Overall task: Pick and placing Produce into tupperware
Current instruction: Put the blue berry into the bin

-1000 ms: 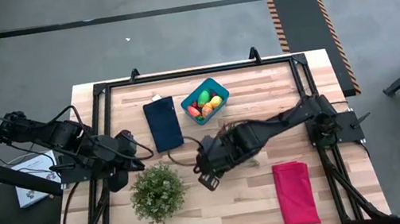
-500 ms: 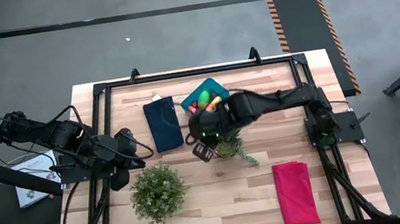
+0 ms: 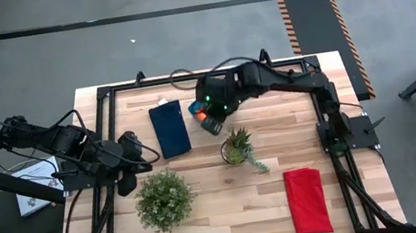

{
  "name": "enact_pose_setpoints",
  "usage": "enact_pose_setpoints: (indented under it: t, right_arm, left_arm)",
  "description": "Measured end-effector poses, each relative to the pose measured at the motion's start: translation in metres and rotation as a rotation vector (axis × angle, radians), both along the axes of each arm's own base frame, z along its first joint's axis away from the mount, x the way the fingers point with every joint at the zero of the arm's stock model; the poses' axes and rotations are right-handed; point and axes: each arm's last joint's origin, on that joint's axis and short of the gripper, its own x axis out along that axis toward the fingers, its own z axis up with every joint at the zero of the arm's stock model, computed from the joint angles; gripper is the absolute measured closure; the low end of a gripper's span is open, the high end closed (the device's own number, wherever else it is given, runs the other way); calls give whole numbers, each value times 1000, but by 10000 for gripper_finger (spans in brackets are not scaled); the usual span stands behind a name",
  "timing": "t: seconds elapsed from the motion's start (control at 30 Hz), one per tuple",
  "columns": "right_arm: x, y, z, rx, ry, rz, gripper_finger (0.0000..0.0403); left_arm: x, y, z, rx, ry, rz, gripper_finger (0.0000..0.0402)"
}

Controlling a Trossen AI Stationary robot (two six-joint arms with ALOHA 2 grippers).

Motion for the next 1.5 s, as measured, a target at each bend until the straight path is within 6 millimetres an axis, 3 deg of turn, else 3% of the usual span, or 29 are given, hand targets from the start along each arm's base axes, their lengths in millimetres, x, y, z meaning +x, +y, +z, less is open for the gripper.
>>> enact_pose_setpoints:
  t: [0.5, 0.87, 1.03, 1.5]
  right_arm:
    - [-19, -88, 1, -28, 18, -38, 355]
    - [-21, -131, -10, -1, -5, -24, 355]
    - [-11, -145, -32, 6, 49, -8, 355]
    - [25, -167, -124, 88, 267, 53, 355]
  left_arm:
    - [1, 3, 1, 24, -24, 110, 376]
    - [1, 4, 1, 10, -39, 197, 376]
    - [1, 5, 1, 0, -47, 238, 376]
    - [1, 5, 1, -33, -48, 279, 376]
